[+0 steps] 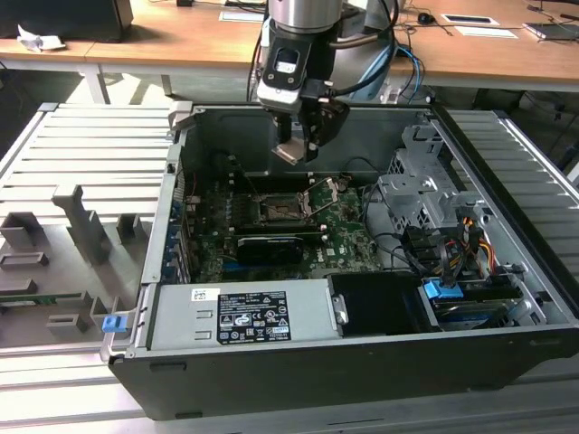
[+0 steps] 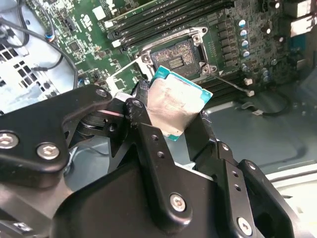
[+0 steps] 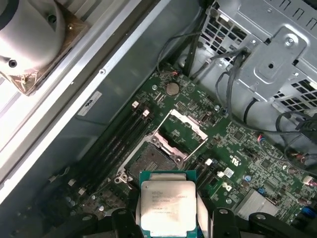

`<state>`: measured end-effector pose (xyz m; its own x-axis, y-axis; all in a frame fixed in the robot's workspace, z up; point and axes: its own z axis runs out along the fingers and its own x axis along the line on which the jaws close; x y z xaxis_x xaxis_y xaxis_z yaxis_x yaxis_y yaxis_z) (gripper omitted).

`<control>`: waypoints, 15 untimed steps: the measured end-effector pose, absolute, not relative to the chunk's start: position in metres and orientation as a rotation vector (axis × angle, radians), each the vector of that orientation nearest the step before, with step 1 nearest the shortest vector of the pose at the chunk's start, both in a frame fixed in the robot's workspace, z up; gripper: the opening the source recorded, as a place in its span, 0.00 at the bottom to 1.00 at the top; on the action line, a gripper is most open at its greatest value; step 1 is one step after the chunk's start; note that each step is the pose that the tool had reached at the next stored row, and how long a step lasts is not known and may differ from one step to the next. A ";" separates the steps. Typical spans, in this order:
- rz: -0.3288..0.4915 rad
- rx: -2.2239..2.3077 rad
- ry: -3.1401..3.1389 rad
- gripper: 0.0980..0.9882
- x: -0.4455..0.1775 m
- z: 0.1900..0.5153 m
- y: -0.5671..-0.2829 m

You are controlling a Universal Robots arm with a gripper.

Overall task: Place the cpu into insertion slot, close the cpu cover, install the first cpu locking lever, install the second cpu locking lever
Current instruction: 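Place the cpu into insertion slot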

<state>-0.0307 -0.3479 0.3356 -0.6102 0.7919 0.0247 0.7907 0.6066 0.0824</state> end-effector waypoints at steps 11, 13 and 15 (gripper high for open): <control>0.131 1.539 2.714 0.49 -0.033 0.332 -0.348; 0.130 1.589 2.683 0.49 -0.033 0.330 -0.348; 0.130 1.624 2.660 0.49 -0.033 0.329 -0.348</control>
